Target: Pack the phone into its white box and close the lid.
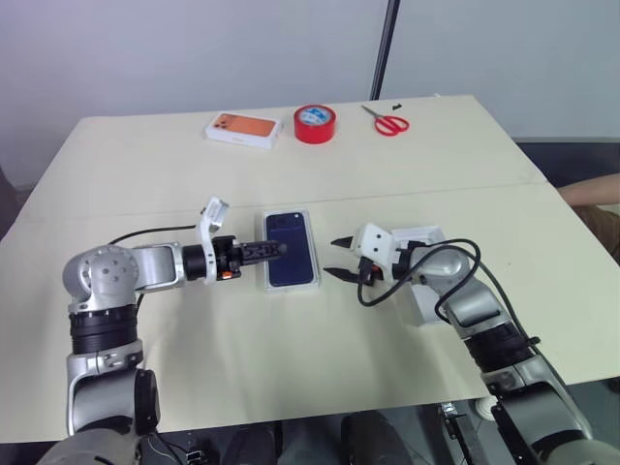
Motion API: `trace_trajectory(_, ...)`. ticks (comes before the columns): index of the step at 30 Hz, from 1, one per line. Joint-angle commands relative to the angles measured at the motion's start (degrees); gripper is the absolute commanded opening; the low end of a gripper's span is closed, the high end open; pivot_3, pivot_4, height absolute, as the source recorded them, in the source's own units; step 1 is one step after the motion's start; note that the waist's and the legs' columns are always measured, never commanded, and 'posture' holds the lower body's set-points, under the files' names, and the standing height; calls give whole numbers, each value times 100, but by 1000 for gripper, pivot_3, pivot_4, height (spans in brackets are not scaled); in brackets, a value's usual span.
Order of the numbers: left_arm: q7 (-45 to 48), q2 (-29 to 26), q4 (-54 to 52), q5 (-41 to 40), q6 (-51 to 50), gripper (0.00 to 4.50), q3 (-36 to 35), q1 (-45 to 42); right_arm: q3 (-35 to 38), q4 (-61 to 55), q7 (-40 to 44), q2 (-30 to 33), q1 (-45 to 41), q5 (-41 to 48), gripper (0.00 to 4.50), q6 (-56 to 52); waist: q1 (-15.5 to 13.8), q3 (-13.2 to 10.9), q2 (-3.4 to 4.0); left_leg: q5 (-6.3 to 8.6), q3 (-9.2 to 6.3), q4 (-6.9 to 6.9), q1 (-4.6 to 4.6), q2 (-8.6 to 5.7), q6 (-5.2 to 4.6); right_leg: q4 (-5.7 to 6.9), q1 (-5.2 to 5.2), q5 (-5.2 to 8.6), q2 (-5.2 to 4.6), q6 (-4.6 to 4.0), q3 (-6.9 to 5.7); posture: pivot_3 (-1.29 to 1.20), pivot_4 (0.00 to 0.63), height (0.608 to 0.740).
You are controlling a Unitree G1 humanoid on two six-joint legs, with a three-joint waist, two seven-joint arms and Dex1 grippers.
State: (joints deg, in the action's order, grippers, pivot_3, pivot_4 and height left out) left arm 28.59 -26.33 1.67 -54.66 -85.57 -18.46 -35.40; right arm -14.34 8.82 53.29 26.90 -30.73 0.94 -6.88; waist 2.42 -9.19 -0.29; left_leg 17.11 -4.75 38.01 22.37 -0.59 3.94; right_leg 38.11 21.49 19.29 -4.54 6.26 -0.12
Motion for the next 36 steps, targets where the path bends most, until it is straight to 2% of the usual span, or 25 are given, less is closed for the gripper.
trace_trajectory(1,133,-262,-211,211,556,4291,11,-37,63,-126,-16,-9,-49,44,2919,107,0,0,0,0,0,0,0,0,0,0,0,0,0,0,0,0,150,740)
trace_trajectory(2,154,-319,-185,309,714,4291,54,-17,84,-128,1,-17,-44,86,2919,81,-1,0,0,0,0,0,0,0,0,0,0,0,-1,0,0,0,150,740)
trace_trajectory(3,128,-369,-104,471,934,4351,89,-4,116,-136,-7,-28,-41,123,2661,64,-1,0,0,0,0,0,0,-1,0,0,0,0,-1,0,0,0,150,740)
trace_trajectory(4,100,-436,-3,665,1158,4097,151,12,147,-145,-23,-39,-39,154,2364,29,-2,0,0,0,0,0,0,-1,0,-1,0,0,-1,0,0,0,150,740)
trace_trajectory(6,94,-628,150,1197,1742,3445,429,114,167,-108,-143,-46,-56,92,1510,89,-3,0,0,0,1,0,0,-1,0,-1,0,0,-1,0,0,0,150,740)
trace_trajectory(9,297,-727,201,1466,2119,1932,701,243,214,74,-490,-146,-151,-35,8,157,-3,-1,2,0,1,-1,0,-2,0,-1,0,0,-1,0,1,0,150,740)
trace_trajectory(12,346,-677,110,1720,2364,346,1024,366,122,305,-681,-240,-231,-175,0,199,-16,-1,2,0,2,-1,0,-2,0,0,1,0,-2,0,1,0,150,740)
trace_trajectory(13,336,-663,106,1809,2440,67,1101,385,67,353,-712,-258,-236,-239,0,248,-21,-1,2,0,1,-1,1,-2,0,0,1,0,-2,0,1,0,150,740)
trace_trajectory(19,257,-645,240,2192,2620,67,1309,393,-33,460,-877,-579,-314,-325,0,262,12,-2,3,0,2,-2,1,-4,0,1,3,0,2,0,1,0,150,740)
trace_trajectory(24,572,-673,388,2596,2641,67,2111,387,-116,603,-965,-682,-414,-474,0,301,-5,-1,3,0,4,-2,1,-10,0,2,3,0,3,0,2,0,150,740)
trace_trajectory(27,737,-588,481,2647,2616,67,2265,336,-91,555,-952,-641,-396,-488,0,291,-26,0,5,0,0,0,0,-19,-1,1,-3,0,-1,0,1,0,150,740)
trace_trajectory(36,793,478,739,2641,2596,67,2354,-132,23,-175,-786,-291,173,-353,0,-83,-197,0,5,1,-6,9,0,-37,-5,1,-11,0,-10,0,0,0,150,740)
